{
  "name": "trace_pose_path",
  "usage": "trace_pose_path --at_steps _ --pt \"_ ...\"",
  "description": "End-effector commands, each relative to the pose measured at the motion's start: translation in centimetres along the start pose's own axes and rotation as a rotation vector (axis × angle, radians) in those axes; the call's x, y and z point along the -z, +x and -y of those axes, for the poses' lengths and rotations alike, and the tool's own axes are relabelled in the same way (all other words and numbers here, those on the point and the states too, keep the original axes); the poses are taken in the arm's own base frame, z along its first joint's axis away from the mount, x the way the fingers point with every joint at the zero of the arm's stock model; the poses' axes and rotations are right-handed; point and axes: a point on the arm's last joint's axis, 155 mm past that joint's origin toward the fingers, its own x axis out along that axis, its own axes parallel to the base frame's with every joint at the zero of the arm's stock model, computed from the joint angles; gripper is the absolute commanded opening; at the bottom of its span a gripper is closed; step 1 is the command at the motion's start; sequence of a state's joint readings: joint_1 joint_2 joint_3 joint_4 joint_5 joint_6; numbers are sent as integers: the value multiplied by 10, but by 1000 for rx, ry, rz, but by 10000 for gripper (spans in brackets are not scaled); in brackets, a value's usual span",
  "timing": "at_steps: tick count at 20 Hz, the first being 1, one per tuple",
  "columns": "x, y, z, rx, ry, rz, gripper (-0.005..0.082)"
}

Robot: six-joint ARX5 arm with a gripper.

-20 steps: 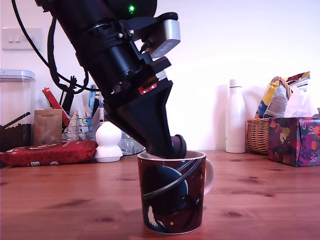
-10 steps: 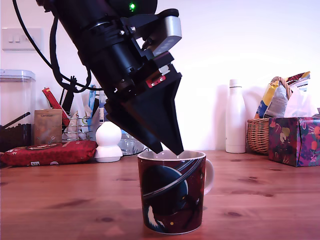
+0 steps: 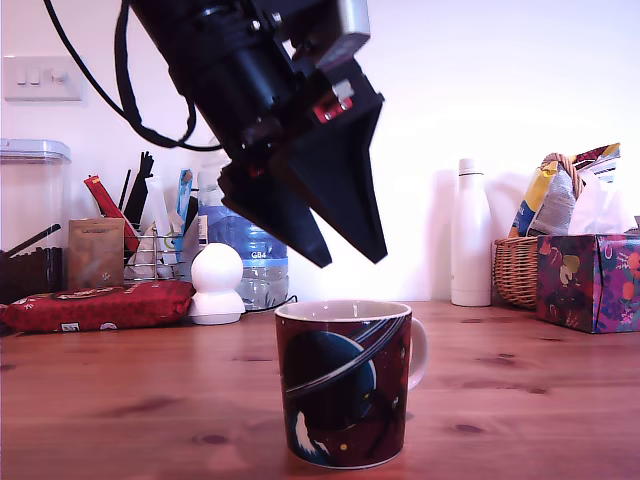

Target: Pick up the coffee capsules from the table one by one and drop them inside the nearest coffee cup

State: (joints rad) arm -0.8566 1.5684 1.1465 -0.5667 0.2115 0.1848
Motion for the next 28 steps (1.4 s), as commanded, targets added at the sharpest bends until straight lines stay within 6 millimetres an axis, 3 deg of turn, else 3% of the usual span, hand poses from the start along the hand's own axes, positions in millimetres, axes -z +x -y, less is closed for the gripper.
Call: trace_pose_path --at_steps 1,7,11,16,20,25,28 --pt "-8 -12 -3 -10 -10 39 -2" --pt "-17 -40 -30 -49 -54 177 -18" --pt "-8 -57 -63 -72 -122 326 -18" --pt "43 -70 -123 -178 -288 414 -18" --pt "90 -87 -155 -285 -421 467 -18" --pt "132 -115 -163 -376 -525 543 -18" --pt "134 -139 -156 -431 -542 629 -18"
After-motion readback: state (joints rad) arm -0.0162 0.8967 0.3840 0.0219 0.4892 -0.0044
